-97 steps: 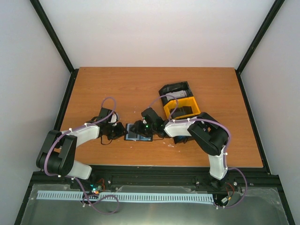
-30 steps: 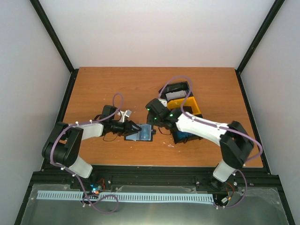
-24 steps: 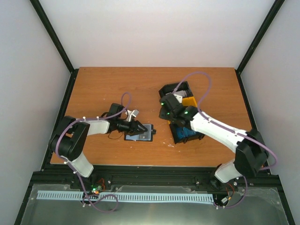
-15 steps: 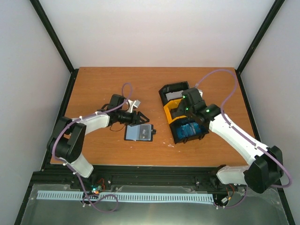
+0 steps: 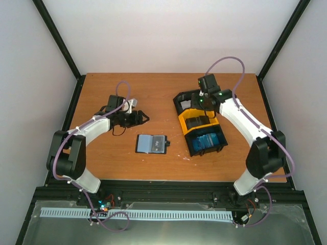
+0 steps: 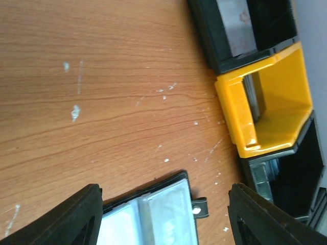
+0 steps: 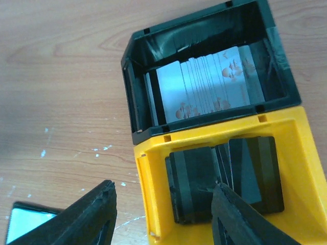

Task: Put the credit cards into the card holder
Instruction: Pick up the credit card from the storage box.

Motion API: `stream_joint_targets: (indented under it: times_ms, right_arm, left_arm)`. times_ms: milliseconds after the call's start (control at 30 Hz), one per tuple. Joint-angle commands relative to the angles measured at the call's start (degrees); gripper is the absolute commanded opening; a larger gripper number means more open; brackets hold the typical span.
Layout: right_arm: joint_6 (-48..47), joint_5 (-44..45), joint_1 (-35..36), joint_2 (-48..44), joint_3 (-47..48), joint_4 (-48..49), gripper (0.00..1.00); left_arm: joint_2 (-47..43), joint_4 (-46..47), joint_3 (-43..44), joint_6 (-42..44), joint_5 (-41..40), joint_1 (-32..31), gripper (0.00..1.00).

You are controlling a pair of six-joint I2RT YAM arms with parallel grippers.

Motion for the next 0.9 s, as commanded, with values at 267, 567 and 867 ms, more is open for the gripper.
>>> stream_joint_targets:
  times_ms: [267, 567, 867]
  right_arm:
    - [-14.4, -3.6, -2.4, 15.6, 9.6, -10.8, 0.52]
    - [-15.7, -3.4, -4.3, 23.6, 12.0, -13.0, 0.6]
    - [-14.8, -11.5, -5.4, 26.6, 9.7, -8.6, 0.53]
  left_arm:
    - [4.3, -5.8, 2.9, 7.9, -5.5, 2.8, 0.68]
    - [8.7, -8.7, 6.9, 10.2, -9.5, 3.0, 0.68]
    - [11.6, -11.2, 8.9, 11.3, -10.1, 4.1, 0.67]
